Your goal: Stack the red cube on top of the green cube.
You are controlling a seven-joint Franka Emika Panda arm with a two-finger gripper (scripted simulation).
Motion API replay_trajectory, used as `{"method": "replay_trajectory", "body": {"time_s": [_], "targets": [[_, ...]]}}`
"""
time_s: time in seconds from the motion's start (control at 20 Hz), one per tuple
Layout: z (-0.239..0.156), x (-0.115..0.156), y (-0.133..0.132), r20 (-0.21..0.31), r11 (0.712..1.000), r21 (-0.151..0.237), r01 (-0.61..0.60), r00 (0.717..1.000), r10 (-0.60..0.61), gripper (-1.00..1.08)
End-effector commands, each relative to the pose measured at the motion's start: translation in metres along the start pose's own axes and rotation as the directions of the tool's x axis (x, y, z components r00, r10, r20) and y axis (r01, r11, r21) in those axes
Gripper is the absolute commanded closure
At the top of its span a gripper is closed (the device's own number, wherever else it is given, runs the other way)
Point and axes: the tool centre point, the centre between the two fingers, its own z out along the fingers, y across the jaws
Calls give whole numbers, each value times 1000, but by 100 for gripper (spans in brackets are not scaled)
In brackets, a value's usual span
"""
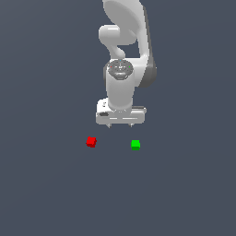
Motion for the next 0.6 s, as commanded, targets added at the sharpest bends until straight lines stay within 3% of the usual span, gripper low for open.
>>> {"method": "replay_trajectory", "body": {"time_s": [0.0, 0.25, 0.55], "targets": [[0, 0, 0, 0, 1000, 0, 0, 1000, 0, -92], [7, 2, 13, -4, 1000, -1, -16, 1000, 16, -92], [33, 9, 61, -20, 997, -6, -74, 997, 74, -92]]}}
